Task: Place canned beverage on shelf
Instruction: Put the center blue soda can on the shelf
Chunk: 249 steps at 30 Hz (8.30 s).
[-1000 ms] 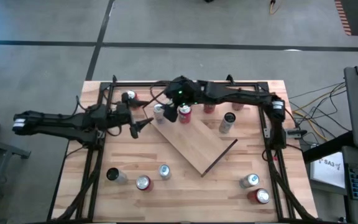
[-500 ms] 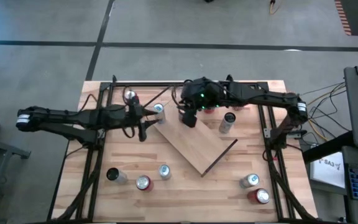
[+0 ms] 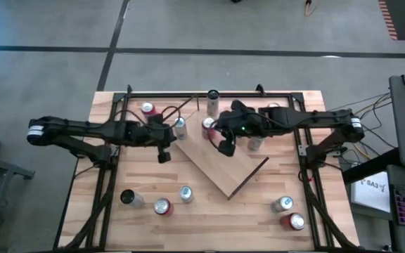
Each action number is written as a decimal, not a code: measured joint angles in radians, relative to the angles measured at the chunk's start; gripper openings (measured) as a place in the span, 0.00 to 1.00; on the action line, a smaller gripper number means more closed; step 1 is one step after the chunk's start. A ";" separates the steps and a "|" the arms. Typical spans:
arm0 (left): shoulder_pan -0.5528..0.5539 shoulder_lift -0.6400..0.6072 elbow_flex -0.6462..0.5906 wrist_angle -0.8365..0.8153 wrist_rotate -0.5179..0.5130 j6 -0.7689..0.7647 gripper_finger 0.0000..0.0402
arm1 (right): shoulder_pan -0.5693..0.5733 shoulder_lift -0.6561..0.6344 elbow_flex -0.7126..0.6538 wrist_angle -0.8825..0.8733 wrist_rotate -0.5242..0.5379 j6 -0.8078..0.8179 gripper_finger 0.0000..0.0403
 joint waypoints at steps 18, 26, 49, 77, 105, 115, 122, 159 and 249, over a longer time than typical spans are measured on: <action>0.000 0.158 0.065 0.005 -0.198 0.011 0.00 | 0.050 -0.020 0.000 -0.002 0.001 0.000 0.03; 0.005 0.190 0.097 -0.017 -0.209 0.041 0.00 | 0.050 -0.019 -0.006 -0.013 0.001 0.000 0.03; 0.022 0.146 0.097 -0.129 -0.264 0.080 0.00 | 0.050 -0.018 -0.053 -0.011 0.001 -0.002 0.03; 0.059 0.181 0.097 -0.028 -0.265 0.105 0.00 | 0.050 -0.018 -0.054 -0.011 0.001 -0.001 0.03; 0.097 0.211 0.096 0.107 -0.223 0.154 0.00 | 0.050 -0.018 -0.054 -0.012 0.001 -0.011 0.03; 0.092 0.167 0.096 0.006 -0.223 0.137 0.00 | 0.050 -0.018 -0.054 -0.012 0.001 -0.016 0.03; 0.094 0.179 0.096 -0.004 -0.228 0.129 0.00 | 0.050 -0.018 -0.063 -0.011 0.001 -0.019 0.03; 0.102 0.169 0.109 0.036 -0.231 0.143 0.00 | 0.049 -0.018 -0.102 -0.012 0.001 -0.021 0.03; 0.101 0.214 0.123 0.072 -0.074 0.159 0.00 | 0.049 -0.018 -0.150 0.078 0.001 -0.035 0.03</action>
